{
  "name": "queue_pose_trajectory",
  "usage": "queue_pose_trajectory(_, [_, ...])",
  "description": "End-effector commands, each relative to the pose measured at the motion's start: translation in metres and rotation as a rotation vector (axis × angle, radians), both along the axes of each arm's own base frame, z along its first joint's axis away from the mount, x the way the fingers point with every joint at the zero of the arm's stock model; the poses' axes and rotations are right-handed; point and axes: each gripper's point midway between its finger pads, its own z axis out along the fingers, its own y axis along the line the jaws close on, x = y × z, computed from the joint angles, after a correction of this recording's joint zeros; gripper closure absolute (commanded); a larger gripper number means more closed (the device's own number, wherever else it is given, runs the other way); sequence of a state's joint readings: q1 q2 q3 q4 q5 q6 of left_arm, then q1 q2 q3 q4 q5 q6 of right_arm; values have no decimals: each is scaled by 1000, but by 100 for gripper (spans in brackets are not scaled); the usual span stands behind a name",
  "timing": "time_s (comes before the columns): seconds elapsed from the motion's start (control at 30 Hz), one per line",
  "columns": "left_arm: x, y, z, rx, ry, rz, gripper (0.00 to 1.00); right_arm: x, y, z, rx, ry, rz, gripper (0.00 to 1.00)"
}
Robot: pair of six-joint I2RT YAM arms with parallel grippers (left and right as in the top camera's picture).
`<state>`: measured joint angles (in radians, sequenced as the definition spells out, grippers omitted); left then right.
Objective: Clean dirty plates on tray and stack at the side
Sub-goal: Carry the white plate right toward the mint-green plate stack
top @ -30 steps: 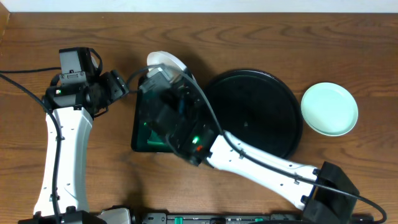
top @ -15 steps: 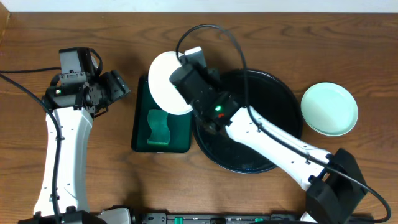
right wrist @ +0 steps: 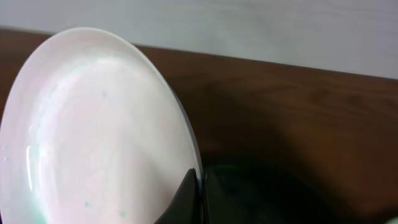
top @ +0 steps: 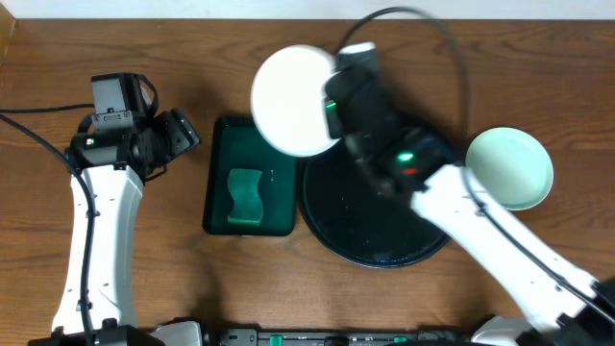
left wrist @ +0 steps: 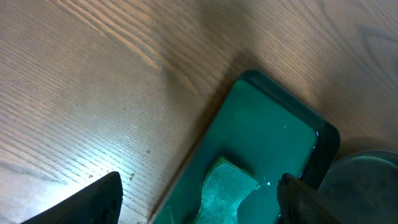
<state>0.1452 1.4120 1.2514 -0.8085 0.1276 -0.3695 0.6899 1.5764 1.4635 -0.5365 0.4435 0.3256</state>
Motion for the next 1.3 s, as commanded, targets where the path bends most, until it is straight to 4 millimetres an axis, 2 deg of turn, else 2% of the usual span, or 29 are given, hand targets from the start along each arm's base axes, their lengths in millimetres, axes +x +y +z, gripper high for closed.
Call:
queue_pose_trajectory(0.0, [0,2,-2,6,9,8,20,4,-39,17,57,13,-67,99])
queue_pose_trajectory(0.13, [0,2,-2,6,9,8,20,9,-88,11,61,67,-174,99])
queue_pose_trajectory(0.17, [0,2,-2,6,9,8,20,11,-112,3,65,114,-212,99])
queue_pose_trajectory(0.23, [0,2,-2,6,9,8,20,11,-131,-6,79,162,-238,99])
queue_pose_trajectory(0.27, [0,2,-2,6,9,8,20,10,-154,-14,98,209,-274,99])
queue_pose_trajectory(0.43, [0,2,-2,6,9,8,20,3,-214,-26,100,280,-414,99])
queue_pose_trajectory(0.73, [0,2,-2,6,9,8,20,-19,-297,-39,108,358,-631,99])
queue_pose_trajectory(0.83, [0,2,-2,6,9,8,20,-25,-317,-43,123,371,-692,99])
queue_pose_trajectory(0.9, [0,2,-2,6,9,8,20,-26,-323,-45,138,376,-711,99])
queue_pose_trajectory(1.27, [0,2,-2,6,9,8,20,-21,-325,-70,129,448,-717,99])
